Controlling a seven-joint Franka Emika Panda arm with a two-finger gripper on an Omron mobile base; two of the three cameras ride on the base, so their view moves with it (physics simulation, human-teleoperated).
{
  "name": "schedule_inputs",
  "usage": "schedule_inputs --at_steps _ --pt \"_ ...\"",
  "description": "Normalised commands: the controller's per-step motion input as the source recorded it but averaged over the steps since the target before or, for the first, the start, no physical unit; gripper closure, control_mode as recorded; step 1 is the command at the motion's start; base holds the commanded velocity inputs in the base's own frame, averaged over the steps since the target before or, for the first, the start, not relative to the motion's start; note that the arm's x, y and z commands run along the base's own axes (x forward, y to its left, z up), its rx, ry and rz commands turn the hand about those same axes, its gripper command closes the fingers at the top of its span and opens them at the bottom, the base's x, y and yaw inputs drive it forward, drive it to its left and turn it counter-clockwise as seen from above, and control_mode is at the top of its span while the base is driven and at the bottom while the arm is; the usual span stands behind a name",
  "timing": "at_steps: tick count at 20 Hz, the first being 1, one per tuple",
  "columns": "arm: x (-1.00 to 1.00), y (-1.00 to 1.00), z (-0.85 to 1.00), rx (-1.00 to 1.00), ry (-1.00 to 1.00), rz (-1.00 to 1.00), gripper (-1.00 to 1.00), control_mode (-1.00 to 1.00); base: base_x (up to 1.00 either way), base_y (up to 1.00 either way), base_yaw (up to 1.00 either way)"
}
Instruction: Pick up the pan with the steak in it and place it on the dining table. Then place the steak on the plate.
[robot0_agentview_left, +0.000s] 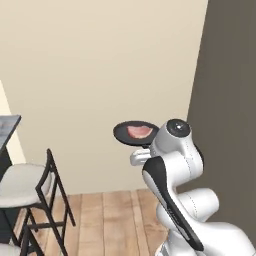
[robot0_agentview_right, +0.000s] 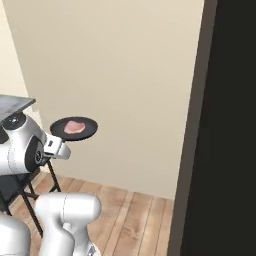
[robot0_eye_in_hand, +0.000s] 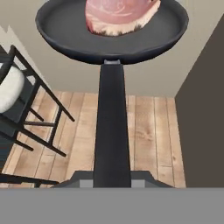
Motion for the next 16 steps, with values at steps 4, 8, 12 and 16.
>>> schedule_inputs --at_steps 4,8,12,16 --pt "0.00 0.00 0.00 0.00 0.00 0.00 1.00 1.00 0.00 0.00 0.50" --pt "0.00 0.00 0.00 0.00 0.00 0.00 1.00 1.00 0.00 0.00 0.50" --pt "0.00 0.00 0.00 0.00 0.00 0.00 1.00 1.00 -0.01 0.00 0.50" --pt "0.00 0.00 0.00 0.00 0.00 0.00 1.00 1.00 -0.02 0.00 0.50"
